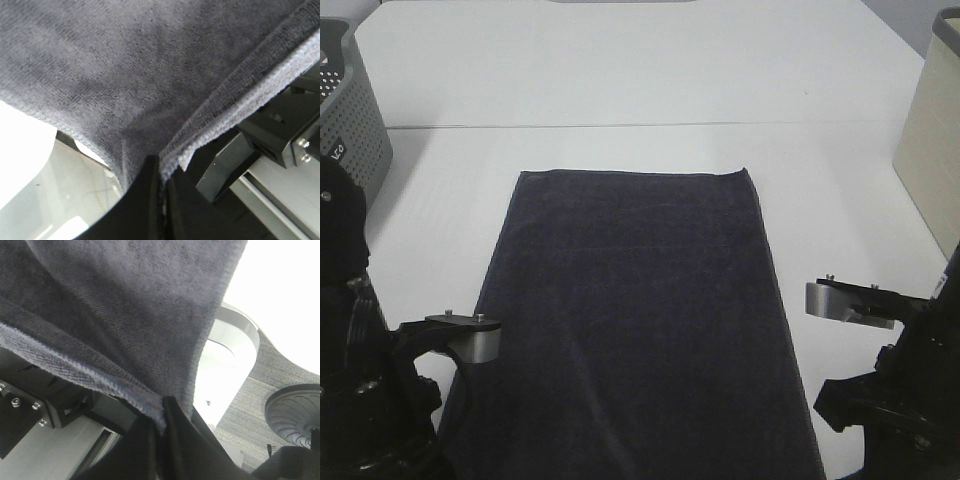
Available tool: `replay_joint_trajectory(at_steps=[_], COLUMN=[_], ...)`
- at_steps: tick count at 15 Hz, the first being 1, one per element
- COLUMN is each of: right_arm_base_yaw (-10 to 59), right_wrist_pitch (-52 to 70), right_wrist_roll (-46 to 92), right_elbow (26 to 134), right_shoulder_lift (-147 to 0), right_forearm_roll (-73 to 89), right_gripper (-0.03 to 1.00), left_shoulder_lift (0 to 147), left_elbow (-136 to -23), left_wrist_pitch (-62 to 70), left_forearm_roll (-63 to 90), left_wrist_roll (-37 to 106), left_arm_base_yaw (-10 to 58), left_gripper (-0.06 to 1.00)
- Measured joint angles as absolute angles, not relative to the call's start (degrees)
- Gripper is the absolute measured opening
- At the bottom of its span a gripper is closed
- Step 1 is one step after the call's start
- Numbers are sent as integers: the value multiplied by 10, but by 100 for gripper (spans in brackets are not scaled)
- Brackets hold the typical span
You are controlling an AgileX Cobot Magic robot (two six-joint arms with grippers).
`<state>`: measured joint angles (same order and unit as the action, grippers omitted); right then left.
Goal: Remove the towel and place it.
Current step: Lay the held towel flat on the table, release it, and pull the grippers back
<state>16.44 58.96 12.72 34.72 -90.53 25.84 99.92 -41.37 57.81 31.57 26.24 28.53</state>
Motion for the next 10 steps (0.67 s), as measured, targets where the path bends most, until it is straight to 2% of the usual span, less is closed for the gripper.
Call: replay_joint_trajectory(at_steps=[2, 4, 5, 6, 7, 8, 10], right_arm_base_yaw=[160, 159, 159, 159, 159, 159, 159], right_wrist_pitch=[596, 600, 600, 600, 599, 598, 599], right_wrist_roll=[134, 137, 137, 137, 138, 138, 138], right_elbow=[347, 347, 347, 347, 347, 347, 348], right_shoulder_lift=[-905, -905, -905, -905, -905, -905, -905], right_forearm_roll=[226, 213, 214, 214, 216, 219, 222], right_gripper=[10, 22, 36, 40, 50, 58, 62], left_shoulder_lift=[1000, 1002, 1002, 1002, 1002, 1002, 1003], left_elbow=[-419, -419, -419, -419, -419, -419, -427], left_wrist_pitch=[582, 581, 581, 581, 581, 582, 599], left_forearm_roll=[293, 277, 273, 272, 272, 271, 272], left_wrist_roll=[258, 224, 207, 196, 189, 187, 186], left_arm_base_yaw=[313, 331, 332, 333, 334, 334, 334], left_gripper=[4, 22, 35, 50, 55, 66, 73])
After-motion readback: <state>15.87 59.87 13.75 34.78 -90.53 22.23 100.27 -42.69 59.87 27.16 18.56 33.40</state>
